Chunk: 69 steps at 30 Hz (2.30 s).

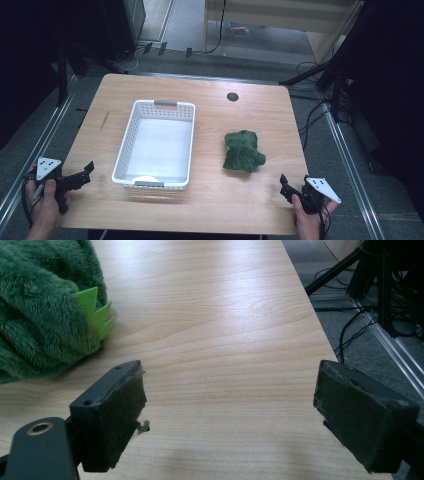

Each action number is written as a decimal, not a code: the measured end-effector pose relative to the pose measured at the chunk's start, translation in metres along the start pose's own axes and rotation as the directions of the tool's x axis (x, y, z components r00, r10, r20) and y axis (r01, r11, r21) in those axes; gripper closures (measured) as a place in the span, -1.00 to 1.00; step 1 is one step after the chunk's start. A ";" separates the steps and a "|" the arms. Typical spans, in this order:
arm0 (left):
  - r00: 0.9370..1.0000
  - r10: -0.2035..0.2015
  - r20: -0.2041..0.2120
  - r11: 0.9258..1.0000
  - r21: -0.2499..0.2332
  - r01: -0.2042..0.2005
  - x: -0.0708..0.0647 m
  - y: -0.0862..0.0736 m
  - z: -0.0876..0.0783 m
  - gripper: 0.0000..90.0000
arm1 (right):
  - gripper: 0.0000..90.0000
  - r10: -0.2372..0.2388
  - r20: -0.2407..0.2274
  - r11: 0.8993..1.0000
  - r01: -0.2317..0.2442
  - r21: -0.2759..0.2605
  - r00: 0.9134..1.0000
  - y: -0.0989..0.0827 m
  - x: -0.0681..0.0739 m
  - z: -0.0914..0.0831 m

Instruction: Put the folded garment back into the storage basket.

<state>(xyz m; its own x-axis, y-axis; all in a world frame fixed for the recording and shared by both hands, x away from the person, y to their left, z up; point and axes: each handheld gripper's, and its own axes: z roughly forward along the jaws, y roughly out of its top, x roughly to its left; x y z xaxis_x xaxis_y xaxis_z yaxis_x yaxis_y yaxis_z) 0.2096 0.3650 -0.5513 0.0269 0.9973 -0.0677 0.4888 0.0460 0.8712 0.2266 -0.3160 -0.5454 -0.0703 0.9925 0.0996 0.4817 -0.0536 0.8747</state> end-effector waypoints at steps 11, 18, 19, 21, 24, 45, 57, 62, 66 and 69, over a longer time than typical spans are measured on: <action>1.000 0.004 -0.006 1.000 0.015 -0.004 0.000 0.001 0.001 -1.00 | -0.71 0.033 -0.014 0.999 -0.032 0.008 0.999 0.023 0.012 -0.012; 1.000 -0.009 -0.008 1.000 0.020 0.009 0.000 0.000 0.001 -1.00 | -0.99 0.015 -0.062 1.000 -0.015 0.014 0.998 0.046 0.034 -0.016; 1.000 -0.005 -0.007 1.000 0.023 0.005 0.001 0.000 0.001 -1.00 | -1.00 0.016 -0.070 1.000 -0.015 0.016 0.997 0.048 0.037 -0.016; 1.000 -0.003 -0.007 1.000 0.022 0.003 0.000 0.000 0.001 -1.00 | -1.00 0.008 -0.068 1.000 -0.007 0.017 0.998 0.051 0.040 -0.017; 1.000 -0.003 -0.006 1.000 0.022 0.003 0.000 0.000 0.001 -1.00 | -1.00 -0.010 -0.079 0.999 0.012 0.030 0.997 0.057 0.048 -0.018; 1.000 -0.013 0.001 0.999 0.030 0.013 0.001 0.000 0.002 -1.00 | -1.00 -0.032 -0.114 0.997 0.040 0.067 0.993 0.090 0.095 0.008; 1.000 -0.015 0.000 0.999 0.031 0.015 0.001 0.001 0.002 -1.00 | -1.00 -0.041 -0.147 0.994 0.054 0.092 0.988 0.103 0.115 0.024; 1.000 -0.017 0.000 0.999 0.032 0.017 0.001 0.001 0.002 -1.00 | -1.00 -0.021 -0.171 0.992 0.042 0.121 0.985 0.109 0.122 0.034; 1.000 -0.016 0.000 0.999 0.033 0.016 0.001 0.001 0.002 -1.00 | -1.00 -0.011 -0.174 0.988 0.038 0.150 0.985 0.109 0.125 0.043; 1.000 -0.016 0.000 0.999 0.034 0.016 0.001 0.001 0.002 -1.00 | -1.00 0.009 -0.177 0.983 0.024 0.184 0.984 0.109 0.126 0.055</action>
<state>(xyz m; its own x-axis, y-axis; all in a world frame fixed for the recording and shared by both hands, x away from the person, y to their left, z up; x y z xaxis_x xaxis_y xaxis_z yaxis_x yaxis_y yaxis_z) 0.2117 0.3662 -0.5518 0.0190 0.9965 -0.0817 0.5181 0.0601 0.8532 0.3179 -0.1904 -0.4634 -0.2193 0.9570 0.1897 0.6326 -0.0086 0.7745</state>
